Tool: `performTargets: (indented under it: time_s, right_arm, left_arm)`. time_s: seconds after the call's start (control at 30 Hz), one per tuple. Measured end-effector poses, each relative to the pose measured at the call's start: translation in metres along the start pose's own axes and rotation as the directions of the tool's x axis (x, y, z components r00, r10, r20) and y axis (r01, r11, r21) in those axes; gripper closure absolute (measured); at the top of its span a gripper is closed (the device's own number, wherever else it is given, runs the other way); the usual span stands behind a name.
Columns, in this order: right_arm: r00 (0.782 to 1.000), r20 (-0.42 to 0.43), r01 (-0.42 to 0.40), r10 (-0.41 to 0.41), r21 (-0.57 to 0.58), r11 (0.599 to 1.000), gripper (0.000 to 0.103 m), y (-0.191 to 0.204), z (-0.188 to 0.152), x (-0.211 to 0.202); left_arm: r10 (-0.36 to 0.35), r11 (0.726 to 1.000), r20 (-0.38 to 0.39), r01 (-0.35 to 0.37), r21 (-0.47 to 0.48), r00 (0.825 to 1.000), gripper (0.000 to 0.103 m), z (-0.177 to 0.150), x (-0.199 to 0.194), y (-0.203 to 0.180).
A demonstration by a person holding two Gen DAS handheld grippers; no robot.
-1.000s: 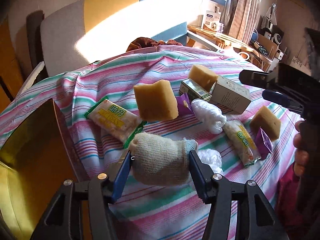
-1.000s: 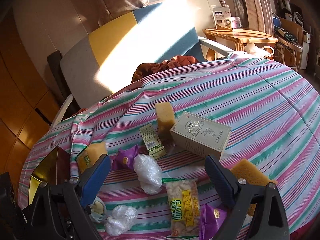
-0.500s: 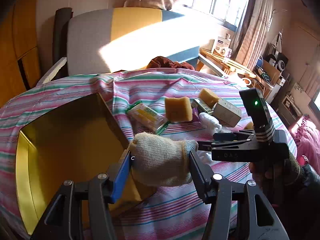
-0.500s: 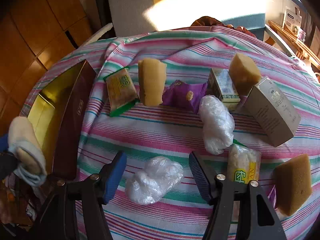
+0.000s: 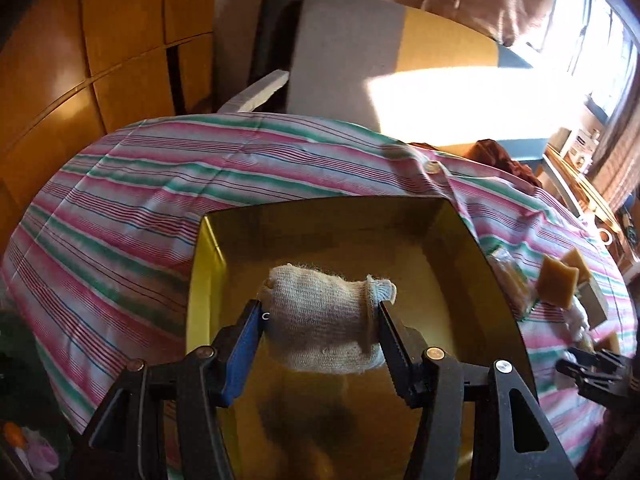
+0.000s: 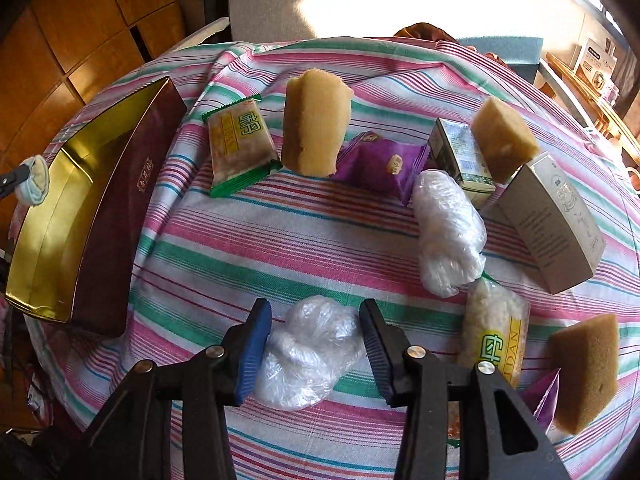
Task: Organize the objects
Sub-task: 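Drop the knit bundle into the gold tray with the left tool while the right tool holds its bundle, then carry the clear plastic bundle into the gold tray and open the right tool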
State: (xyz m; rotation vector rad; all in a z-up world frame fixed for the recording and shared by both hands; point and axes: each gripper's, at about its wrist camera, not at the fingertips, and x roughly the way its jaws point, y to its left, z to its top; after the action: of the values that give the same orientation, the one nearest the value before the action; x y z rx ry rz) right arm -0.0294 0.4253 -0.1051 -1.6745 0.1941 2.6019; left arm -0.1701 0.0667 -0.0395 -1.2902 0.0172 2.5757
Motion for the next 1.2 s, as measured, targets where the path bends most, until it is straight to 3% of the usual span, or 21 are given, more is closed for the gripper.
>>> performTargets:
  time_s: [0.17, 0.23, 0.43, 0.5, 0.6, 0.77, 0.93, 1.07, 1.2]
  right_arm:
    - [0.999, -0.002, 0.041, -0.041, -0.030, 0.999, 0.062, 0.010, 0.004, 0.009]
    - [0.998, -0.011, 0.058, -0.059, -0.039, 0.998, 0.073, 0.011, 0.003, 0.012]
    - [0.998, -0.013, 0.063, -0.064, -0.049, 0.997, 0.073, 0.012, 0.002, 0.013]
    - [0.998, -0.014, 0.060, -0.061, -0.045, 0.997, 0.073, 0.011, 0.002, 0.014]
    - [0.998, -0.019, 0.054, -0.054, -0.035, 0.998, 0.072, 0.009, 0.004, 0.013]
    - [0.999, -0.031, 0.033, -0.033, 0.002, 0.999, 0.070, 0.001, 0.007, 0.012]
    - [0.999, -0.036, 0.009, -0.008, 0.025, 1.000, 0.068, -0.009, 0.010, 0.015]
    - [0.999, -0.031, 0.013, -0.013, 0.011, 1.000, 0.072, -0.009, 0.010, 0.014]
    - [0.999, -0.023, 0.032, -0.032, -0.008, 0.999, 0.075, -0.008, 0.011, 0.014]
  left_arm:
    - [0.095, 0.995, -0.019, -0.095, -0.016, 0.995, 0.045, 0.021, 0.038, 0.018]
    - [0.127, 0.992, -0.028, -0.128, -0.019, 0.992, 0.044, 0.027, 0.051, 0.024]
    - [0.180, 0.983, -0.034, -0.181, -0.025, 0.983, 0.040, 0.043, 0.074, 0.030]
    - [0.188, 0.982, -0.026, -0.188, -0.023, 0.982, 0.026, 0.044, 0.073, 0.031]
    - [0.202, 0.979, 0.015, -0.201, -0.024, 0.979, 0.018, 0.047, 0.062, 0.033]
    - [0.184, 0.983, 0.073, -0.182, -0.028, 0.980, 0.018, 0.034, 0.026, 0.030]
    - [0.093, 0.995, 0.109, -0.089, -0.036, 0.990, 0.017, -0.004, -0.018, 0.013]
    - [0.014, 1.000, 0.099, -0.013, -0.015, 0.995, 0.016, -0.037, -0.040, -0.005]
    - [-0.018, 0.999, 0.096, 0.015, 0.031, 0.995, 0.016, -0.065, -0.055, -0.022]
